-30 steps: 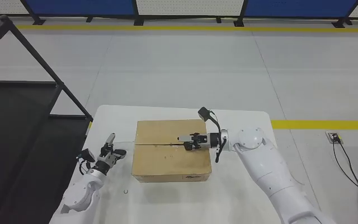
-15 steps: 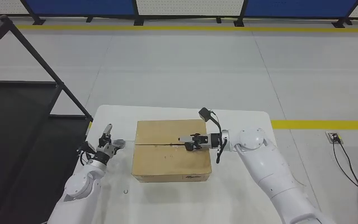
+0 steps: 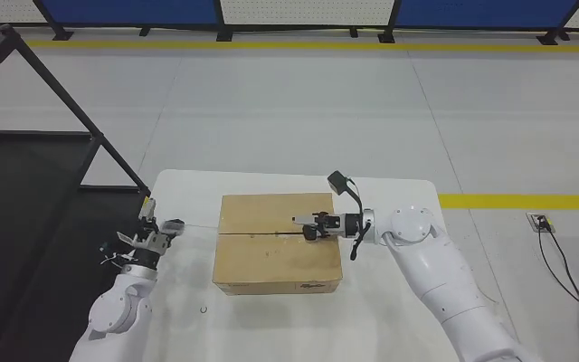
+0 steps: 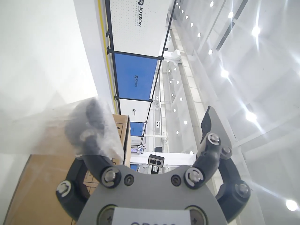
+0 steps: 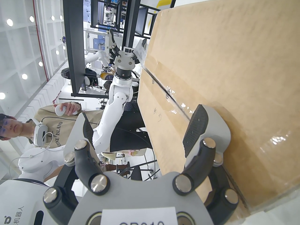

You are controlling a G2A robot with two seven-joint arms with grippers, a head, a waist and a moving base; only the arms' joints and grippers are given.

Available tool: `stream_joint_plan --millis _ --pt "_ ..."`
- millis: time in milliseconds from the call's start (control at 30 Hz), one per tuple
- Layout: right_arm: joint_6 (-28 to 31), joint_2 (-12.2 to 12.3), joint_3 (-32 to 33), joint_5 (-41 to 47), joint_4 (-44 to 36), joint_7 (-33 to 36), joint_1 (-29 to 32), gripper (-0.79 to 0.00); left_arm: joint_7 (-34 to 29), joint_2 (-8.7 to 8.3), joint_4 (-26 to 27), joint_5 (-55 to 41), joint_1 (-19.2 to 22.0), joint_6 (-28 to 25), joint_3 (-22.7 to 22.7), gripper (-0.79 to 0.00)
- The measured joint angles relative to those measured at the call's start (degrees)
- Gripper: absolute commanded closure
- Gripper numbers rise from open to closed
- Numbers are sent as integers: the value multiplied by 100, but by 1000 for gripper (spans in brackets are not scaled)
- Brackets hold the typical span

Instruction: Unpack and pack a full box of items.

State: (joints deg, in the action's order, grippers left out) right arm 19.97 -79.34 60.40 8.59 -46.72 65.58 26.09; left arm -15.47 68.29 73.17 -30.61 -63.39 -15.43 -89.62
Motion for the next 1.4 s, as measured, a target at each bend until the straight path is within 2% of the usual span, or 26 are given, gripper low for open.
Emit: stream_joint_plan --millis 233,633,1067,1400 --pt "-76 19 -15 9 -40 -23 4 -785 400 2 738 256 -407 -252 -179 -785" --pt "-256 37 -52 51 -23 -83 9 -785 734 8 1745 795 -882 -234 -339 -785" --pt "-265 62 -82 59 -24 -109 27 -785 1024 21 2552 1450 -1057 -109 -436 -785" --pt "-198 89 -65 87 -112 -168 57 -785 1024 50 3183 2060 -1112 30 -180 -785"
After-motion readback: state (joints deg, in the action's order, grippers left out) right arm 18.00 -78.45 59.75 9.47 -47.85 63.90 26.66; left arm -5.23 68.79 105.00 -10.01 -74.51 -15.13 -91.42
